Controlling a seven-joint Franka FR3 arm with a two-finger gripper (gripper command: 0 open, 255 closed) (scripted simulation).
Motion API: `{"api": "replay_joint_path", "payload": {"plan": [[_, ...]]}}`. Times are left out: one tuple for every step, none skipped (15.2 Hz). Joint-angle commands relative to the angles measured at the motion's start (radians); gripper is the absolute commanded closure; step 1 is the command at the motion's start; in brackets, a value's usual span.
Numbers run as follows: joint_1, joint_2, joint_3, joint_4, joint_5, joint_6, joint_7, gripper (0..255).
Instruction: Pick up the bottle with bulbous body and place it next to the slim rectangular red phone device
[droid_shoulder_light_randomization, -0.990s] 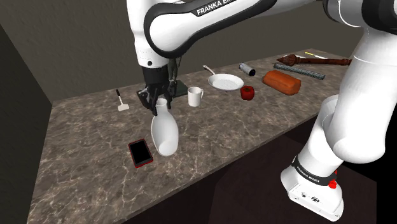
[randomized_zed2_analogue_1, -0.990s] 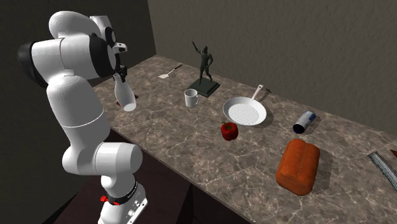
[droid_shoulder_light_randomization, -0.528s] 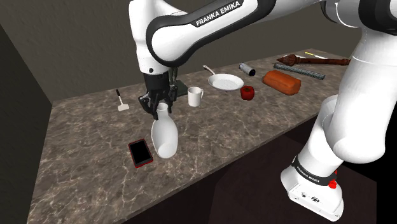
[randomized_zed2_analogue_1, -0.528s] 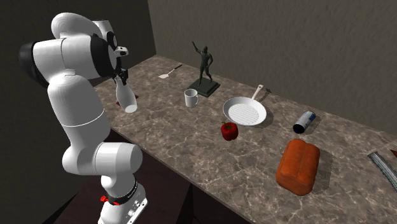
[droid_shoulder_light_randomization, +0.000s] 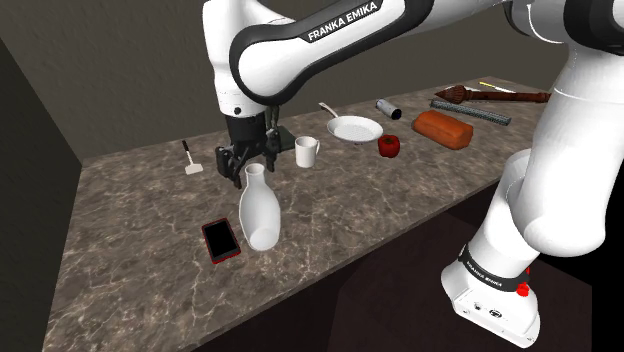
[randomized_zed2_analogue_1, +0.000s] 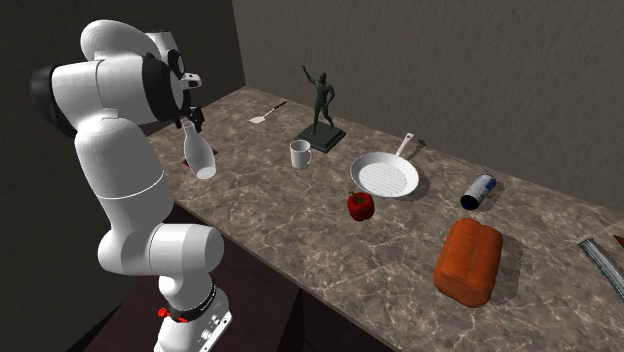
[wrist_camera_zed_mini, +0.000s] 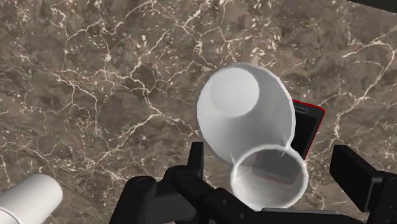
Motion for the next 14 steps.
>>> {"api": "replay_joint_path", "payload": {"plan": [[0.0, 0.0, 0.0, 0.0, 0.0, 0.0, 0.0, 0], [0.0, 0.0, 0.0, 0.0, 0.0, 0.0, 0.0, 0], [-0.001, -0.008, 0.0, 0.024, 0.002, -0.032, -0.002, 0], [-0.001, -0.015, 0.0, 0.05, 0.004, -0.064, -0.003, 0], [-0.001, -0.021, 0.0, 0.077, 0.006, -0.097, -0.004, 0], [-0.002, -0.024, 0.0, 0.099, 0.007, -0.123, -0.005, 0], [-0.002, -0.024, 0.0, 0.099, 0.007, -0.123, -0.005, 0], [-0.002, -0.024, 0.0, 0.099, 0.007, -0.123, -0.005, 0], [-0.002, -0.024, 0.0, 0.099, 0.007, -0.123, -0.005, 0], [-0.002, -0.024, 0.0, 0.099, 0.007, -0.123, -0.005, 0], [-0.002, -0.024, 0.0, 0.099, 0.007, -0.123, -0.005, 0], [-0.002, -0.024, 0.0, 0.099, 0.007, -0.123, -0.005, 0], [-0.002, -0.024, 0.0, 0.099, 0.007, -0.123, -0.005, 0], [-0.002, -0.024, 0.0, 0.099, 0.007, -0.123, -0.005, 0]]}}
